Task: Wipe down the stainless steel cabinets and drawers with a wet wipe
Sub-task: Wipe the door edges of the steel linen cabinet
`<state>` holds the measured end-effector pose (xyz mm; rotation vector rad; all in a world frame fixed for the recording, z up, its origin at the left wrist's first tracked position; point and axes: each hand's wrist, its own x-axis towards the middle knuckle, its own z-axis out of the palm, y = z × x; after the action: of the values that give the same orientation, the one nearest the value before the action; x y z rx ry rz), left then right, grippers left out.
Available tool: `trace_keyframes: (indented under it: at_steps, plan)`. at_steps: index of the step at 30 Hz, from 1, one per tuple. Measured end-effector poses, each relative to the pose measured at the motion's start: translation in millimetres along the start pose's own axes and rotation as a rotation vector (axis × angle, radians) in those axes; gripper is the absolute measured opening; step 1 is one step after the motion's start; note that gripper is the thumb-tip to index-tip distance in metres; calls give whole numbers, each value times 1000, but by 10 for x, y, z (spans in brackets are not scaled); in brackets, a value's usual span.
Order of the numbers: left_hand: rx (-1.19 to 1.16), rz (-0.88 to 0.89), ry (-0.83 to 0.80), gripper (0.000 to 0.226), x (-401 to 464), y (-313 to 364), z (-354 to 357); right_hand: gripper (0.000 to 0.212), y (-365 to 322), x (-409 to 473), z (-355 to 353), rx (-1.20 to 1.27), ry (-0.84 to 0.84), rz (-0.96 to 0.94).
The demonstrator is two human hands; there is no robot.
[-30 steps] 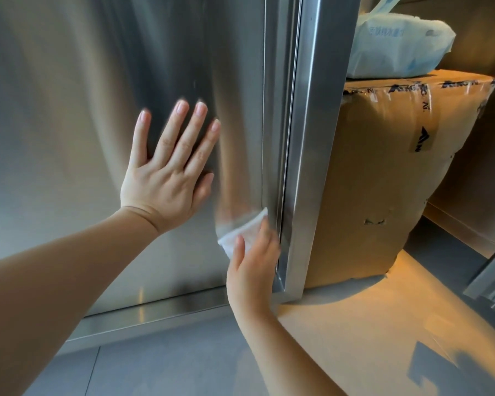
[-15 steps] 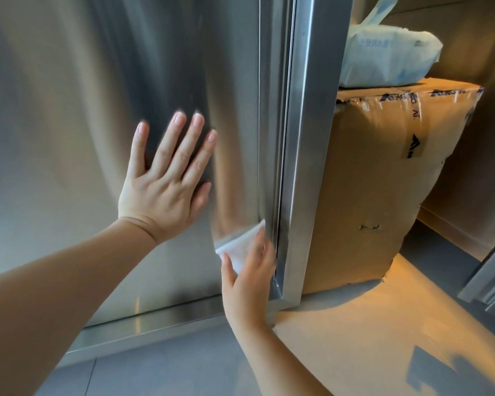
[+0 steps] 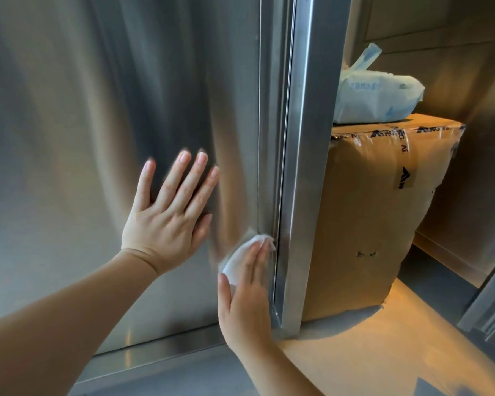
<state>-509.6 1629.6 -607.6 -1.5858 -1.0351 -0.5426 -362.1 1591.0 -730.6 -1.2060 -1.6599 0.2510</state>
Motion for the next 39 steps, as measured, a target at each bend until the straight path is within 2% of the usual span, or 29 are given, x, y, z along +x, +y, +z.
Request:
trace_keyframes:
  at_steps: [5,11,13,17,23,25,28,33,39]
  plan:
    - [-30,-5,2,64,24,2,-9,72,-182,616,-133,-117,194,-155]
    - [2,-9,8,66,0,16,12,74,366,-77,-87,-300,-75,-108]
    - [5,-27,11,66,-15,39,26,77,304,42,-72,-250,-77,-101]
    - [-16,-63,15,66,-15,76,34,74,190,357,-131,-197,35,-173]
    - [-3,-58,0,67,-33,85,30,78,762,-548,105,-333,-347,15]
    - [-14,-55,-3,68,-19,78,33,81,811,-628,180,-302,-374,66]
    - [-22,-61,-10,68,-8,68,48,83,624,-461,123,-225,-287,55]
    - [-27,-61,-15,67,21,60,7,85,76,210,-150,-113,-76,-88]
    - [-221,-54,-36,64,133,-55,-287,87,-353,771,-533,-268,-80,-191]
